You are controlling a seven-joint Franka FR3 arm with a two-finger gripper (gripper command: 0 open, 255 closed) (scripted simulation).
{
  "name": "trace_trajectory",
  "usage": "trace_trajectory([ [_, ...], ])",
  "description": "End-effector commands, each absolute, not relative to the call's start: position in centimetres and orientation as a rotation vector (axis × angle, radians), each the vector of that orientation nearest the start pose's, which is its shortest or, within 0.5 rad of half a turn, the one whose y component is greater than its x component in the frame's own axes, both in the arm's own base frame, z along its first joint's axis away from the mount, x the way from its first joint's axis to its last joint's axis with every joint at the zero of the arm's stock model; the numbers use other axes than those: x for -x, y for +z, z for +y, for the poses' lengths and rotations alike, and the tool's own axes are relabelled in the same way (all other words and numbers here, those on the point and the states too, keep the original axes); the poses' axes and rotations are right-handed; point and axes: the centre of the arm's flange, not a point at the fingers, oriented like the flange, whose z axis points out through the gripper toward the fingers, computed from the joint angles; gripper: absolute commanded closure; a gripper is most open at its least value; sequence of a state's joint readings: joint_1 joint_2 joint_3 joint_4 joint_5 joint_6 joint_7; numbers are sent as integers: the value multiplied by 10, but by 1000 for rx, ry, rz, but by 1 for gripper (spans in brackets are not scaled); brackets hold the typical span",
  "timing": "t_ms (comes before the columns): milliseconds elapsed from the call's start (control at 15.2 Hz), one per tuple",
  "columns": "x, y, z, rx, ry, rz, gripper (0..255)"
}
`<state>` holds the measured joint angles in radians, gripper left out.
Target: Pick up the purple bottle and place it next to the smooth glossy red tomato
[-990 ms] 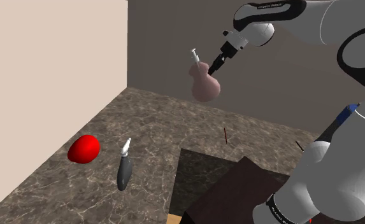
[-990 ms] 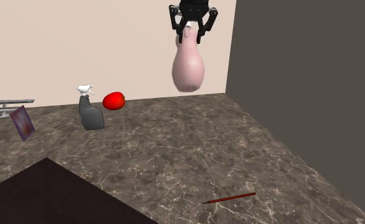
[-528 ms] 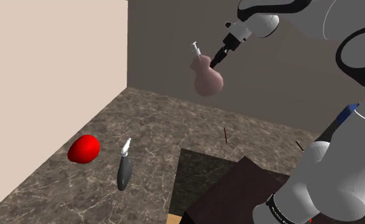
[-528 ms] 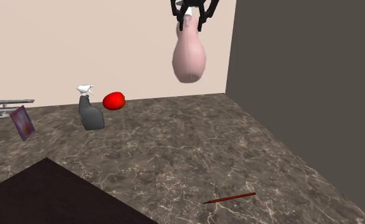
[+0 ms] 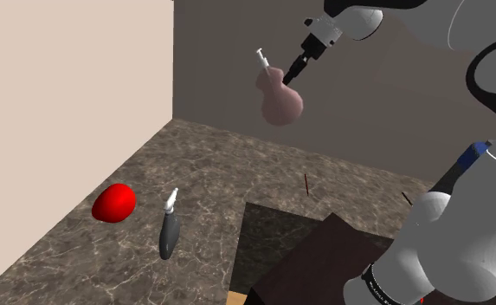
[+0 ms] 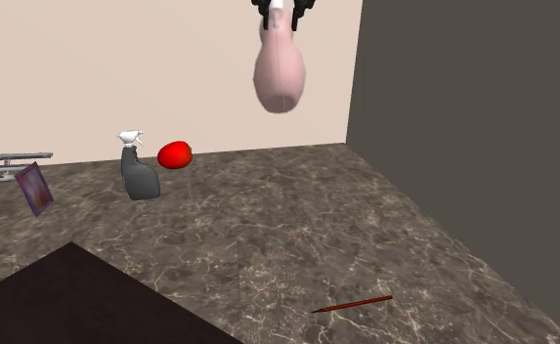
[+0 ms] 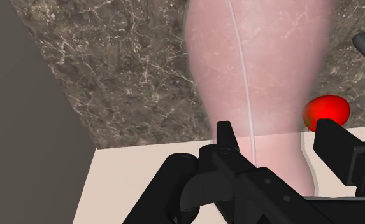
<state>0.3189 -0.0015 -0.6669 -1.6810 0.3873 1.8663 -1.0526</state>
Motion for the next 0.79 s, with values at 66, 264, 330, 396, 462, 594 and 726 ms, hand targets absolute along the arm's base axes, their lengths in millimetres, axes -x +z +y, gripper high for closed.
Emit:
trace_trajectory([
  [66, -561, 607, -133, 2774, -574, -895, 255],
  [264, -567, 607, -94, 2774, -574, -895, 255],
  [330, -569, 607, -81, 2774, -574, -895, 255],
  [396, -570, 607, -68, 2774, -574, -895, 255],
  [462, -572, 607, -55, 2774, -574, -895, 255],
  [594, -576, 608, -29, 2774, -574, -895, 255],
  [726, -580, 608, -2, 2774, -574, -895, 255],
])
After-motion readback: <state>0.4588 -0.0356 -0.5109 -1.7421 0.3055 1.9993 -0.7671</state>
